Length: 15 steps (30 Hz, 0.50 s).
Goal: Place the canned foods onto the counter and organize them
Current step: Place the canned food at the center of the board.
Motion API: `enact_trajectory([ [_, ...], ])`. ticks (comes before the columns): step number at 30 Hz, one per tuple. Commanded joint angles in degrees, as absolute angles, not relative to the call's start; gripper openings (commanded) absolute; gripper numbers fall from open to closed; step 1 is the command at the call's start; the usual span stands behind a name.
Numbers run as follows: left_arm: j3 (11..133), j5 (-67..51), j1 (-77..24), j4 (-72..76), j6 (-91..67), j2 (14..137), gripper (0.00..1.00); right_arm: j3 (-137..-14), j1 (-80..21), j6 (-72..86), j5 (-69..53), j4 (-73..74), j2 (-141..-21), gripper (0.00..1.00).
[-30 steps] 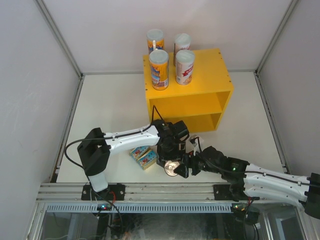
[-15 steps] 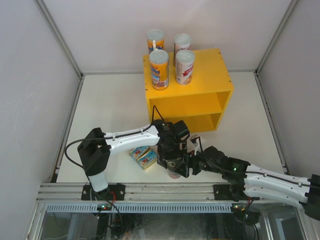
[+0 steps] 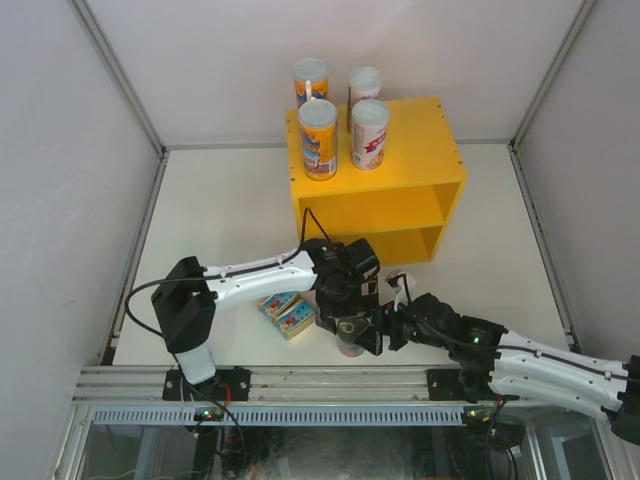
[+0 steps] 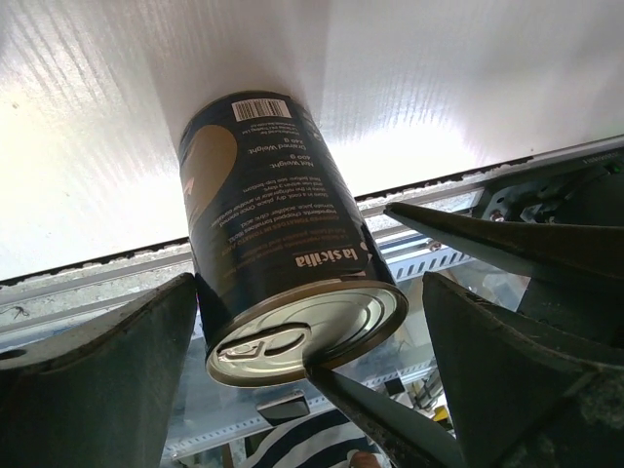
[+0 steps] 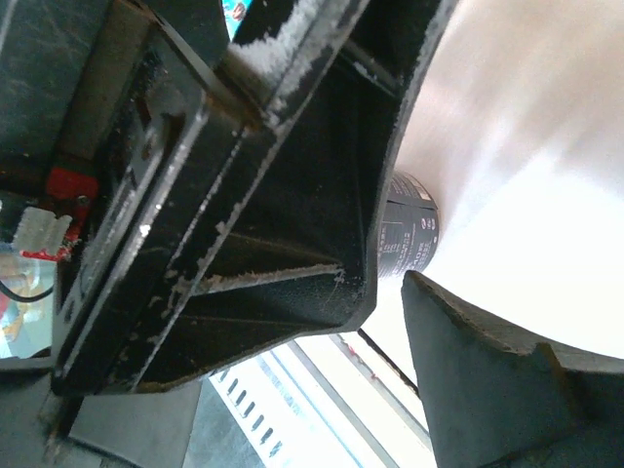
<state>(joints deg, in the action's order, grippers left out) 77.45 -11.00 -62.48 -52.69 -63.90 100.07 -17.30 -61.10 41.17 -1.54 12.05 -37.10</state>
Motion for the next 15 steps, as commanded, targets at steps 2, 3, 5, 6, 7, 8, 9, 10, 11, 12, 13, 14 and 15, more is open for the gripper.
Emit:
enact_trajectory([
  [2,78.64,-11.44,-62.75,-49.7,-63.94,96.18,1.0,-20.18,-60.64,39.62,1.27,18.12,-35.92,0.75],
  [3,78.58,-11.36,-62.59,-49.6,-63.87,96.11,1.0,-20.35,-60.77,39.44,1.38,18.51,-35.59,0.76],
  [5,78.36,-11.16,-62.6,-49.5,-63.74,95.79,1.0,-20.78,-60.97,39.29,1.72,19.53,-34.9,0.76],
  [6,78.09,-10.97,-62.64,-49.37,-63.73,95.47,1.0,-21.04,-61.04,39.21,1.97,20.01,-34.55,0.76],
  [7,77.79,-10.72,-62.61,-49.28,-63.72,95.17,1.0,-21.2,-61.2,39.08,2.14,20.42,-34.36,0.77],
  [8,77.33,-10.5,-62.61,-49.31,-63.85,94.72,1.0,-21.45,-61.32,39.03,2.5,20.73,-34.06,0.77],
  [9,76.91,-10.24,-62.52,-49.24,-63.92,94.29,1.0,-21.7,-61.49,38.95,2.73,21.03,-33.83,0.77],
  [10,76.36,-10.05,-62.55,-48.99,-64.05,93.78,1.0,-21.99,-61.6,38.94,3.01,21.41,-33.64,0.77],
  [11,75.66,-9.72,-62.51,-48.79,-64.2,93.25,1.0,-22.27,-61.68,38.86,3.28,21.75,-33.57,0.77],
  [12,75.25,-9.37,-62.45,-48.78,-64.29,92.83,1.0,-22.56,-61.78,38.77,3.46,22.05,-33.56,0.77],
  [13,74.93,-8.86,-62.44,-48.74,-64.37,92.31,1.0,-22.86,-62.0,38.7,3.82,22.43,-33.57,0.77],
  [14,74.61,-8.38,-62.39,-48.7,-64.49,91.76,1.0,-23.13,-62.25,38.6,4.19,22.83,-33.57,0.77],
  [15,74.42,-8.03,-62.4,-48.58,-64.51,91.26,1.0,-23.47,-62.61,38.48,4.71,23.09,-33.52,0.77],
])
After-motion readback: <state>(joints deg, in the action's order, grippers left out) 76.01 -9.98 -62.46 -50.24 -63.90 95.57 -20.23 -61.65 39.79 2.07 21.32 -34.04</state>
